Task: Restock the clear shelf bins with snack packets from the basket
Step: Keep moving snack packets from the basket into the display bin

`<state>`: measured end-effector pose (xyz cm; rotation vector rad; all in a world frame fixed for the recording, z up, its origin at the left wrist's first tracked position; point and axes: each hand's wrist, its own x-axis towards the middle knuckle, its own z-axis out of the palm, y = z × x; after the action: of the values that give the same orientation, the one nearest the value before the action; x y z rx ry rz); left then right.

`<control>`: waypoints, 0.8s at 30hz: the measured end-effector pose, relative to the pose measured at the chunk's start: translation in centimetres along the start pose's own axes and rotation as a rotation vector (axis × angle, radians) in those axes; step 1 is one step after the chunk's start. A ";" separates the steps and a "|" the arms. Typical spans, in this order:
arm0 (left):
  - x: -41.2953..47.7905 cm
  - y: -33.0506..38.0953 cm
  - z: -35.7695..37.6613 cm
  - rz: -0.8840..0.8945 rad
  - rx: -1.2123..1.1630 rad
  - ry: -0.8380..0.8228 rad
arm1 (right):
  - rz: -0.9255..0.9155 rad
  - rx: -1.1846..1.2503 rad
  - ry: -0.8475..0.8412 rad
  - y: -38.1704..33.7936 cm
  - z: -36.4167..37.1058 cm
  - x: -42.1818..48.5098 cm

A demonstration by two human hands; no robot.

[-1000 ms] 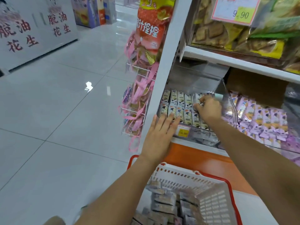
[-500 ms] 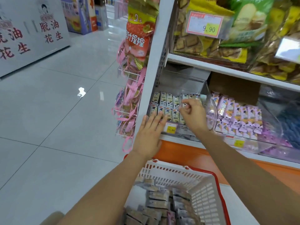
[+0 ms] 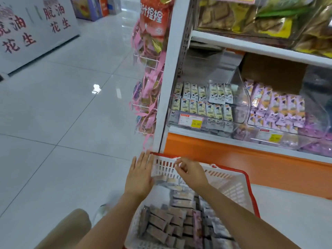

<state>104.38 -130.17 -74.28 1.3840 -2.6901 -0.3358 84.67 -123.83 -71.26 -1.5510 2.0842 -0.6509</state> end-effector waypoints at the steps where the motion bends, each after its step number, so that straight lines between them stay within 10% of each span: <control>1: -0.5 -0.5 1.0 -0.026 -0.010 -0.017 | 0.028 -0.044 -0.036 1.0 1.0 -0.1; 24: -1.8 -2.0 6.1 -0.109 -0.044 -0.032 | 0.375 -0.631 -0.505 15.0 12.5 -1.2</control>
<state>105.81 -128.92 -80.67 1.5293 -2.6207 -0.4276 81.51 -120.16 -90.21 -1.3493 2.1681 0.5326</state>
